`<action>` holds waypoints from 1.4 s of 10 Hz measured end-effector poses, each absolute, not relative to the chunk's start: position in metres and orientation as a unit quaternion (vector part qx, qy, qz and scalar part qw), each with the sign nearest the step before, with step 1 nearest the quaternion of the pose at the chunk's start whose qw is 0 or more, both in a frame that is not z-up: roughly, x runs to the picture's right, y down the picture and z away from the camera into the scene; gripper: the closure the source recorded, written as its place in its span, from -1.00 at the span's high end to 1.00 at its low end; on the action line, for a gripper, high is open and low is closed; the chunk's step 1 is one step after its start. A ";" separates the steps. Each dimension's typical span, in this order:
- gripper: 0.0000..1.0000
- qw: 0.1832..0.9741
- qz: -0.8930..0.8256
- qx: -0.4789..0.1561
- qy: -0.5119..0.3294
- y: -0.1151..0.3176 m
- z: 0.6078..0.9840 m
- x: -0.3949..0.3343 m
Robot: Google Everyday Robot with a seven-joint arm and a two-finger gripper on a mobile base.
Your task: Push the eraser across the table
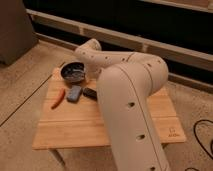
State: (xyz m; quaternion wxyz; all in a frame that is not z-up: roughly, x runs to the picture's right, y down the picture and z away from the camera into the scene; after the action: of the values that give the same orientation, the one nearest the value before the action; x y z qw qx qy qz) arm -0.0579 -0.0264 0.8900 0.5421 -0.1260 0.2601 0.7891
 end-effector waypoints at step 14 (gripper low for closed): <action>0.30 0.578 0.762 -0.163 0.243 -0.005 0.889 -0.089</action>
State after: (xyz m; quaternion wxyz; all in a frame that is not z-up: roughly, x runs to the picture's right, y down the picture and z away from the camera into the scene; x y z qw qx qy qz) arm -0.0888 -0.0051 0.8891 0.5775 -0.1629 0.2425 0.7623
